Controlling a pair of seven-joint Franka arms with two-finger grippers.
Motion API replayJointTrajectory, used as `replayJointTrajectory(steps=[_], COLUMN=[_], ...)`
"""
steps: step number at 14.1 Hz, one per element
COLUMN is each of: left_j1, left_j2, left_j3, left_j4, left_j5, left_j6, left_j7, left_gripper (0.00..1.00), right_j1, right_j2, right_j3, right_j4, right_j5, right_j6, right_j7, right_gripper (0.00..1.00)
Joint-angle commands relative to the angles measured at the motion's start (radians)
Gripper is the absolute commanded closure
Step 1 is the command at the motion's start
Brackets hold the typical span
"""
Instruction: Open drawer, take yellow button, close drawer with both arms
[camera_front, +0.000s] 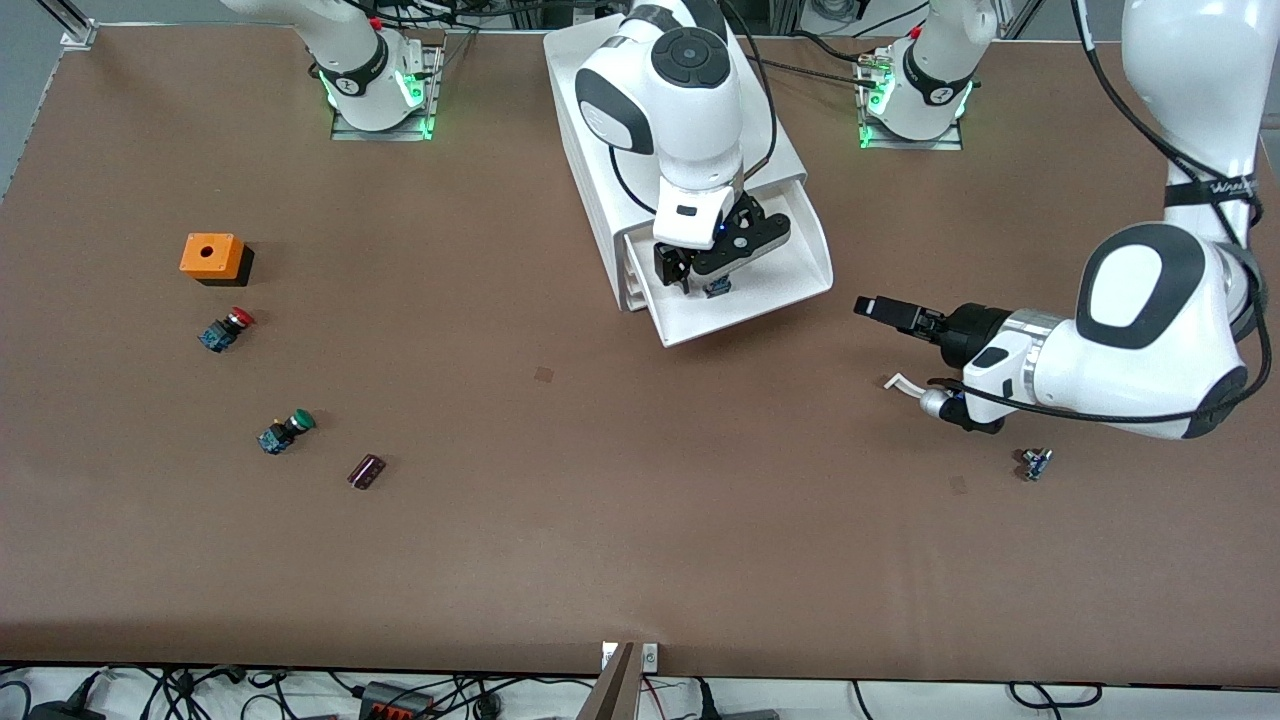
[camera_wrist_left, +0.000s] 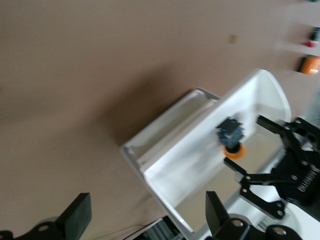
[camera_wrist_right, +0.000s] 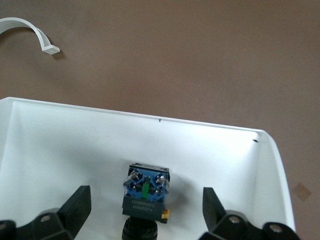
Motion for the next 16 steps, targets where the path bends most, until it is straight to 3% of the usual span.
replayJointTrajectory(steps=[1,3,5,11,12,14,16], left_j1=[-0.043,-0.06,-0.054,-0.065,-0.066,-0.091,-0.097], left_j2=[-0.004,-0.007,0.011,0.083,0.083,0.083,0.083], left_j3=[-0.003,-0.001,0.013,0.023,0.023,0.023,0.023], left_j4=[0.044,0.055,0.116,0.141,0.14,0.14,0.14], left_j5=[0.147,0.241,0.258,0.379,0.38,0.39,0.417], left_j6=[-0.013,-0.01,-0.013,0.082,0.082,0.084,0.085], left_j7=[-0.105,-0.114,-0.136,-0.123,-0.125,-0.136,-0.148], left_gripper=[0.0,0.0,0.0,0.0,0.0,0.0,0.0], right_j1=[0.008,0.009,0.008,0.005,0.005,0.005,0.003], right_j2=[0.026,0.026,0.028,0.041,0.041,0.04,0.04], right_j3=[-0.005,-0.005,-0.005,-0.005,-0.005,-0.005,-0.005], right_j4=[0.035,0.035,0.035,0.035,0.035,0.035,0.037], right_j5=[-0.007,-0.008,-0.007,-0.004,-0.004,-0.004,-0.004], right_j6=[-0.004,-0.004,-0.003,0.02,0.022,0.022,0.025], right_j7=[0.056,0.06,0.06,0.058,0.06,0.058,0.058], right_gripper=[0.08,0.13,0.33,0.37,0.44,0.72,0.92])
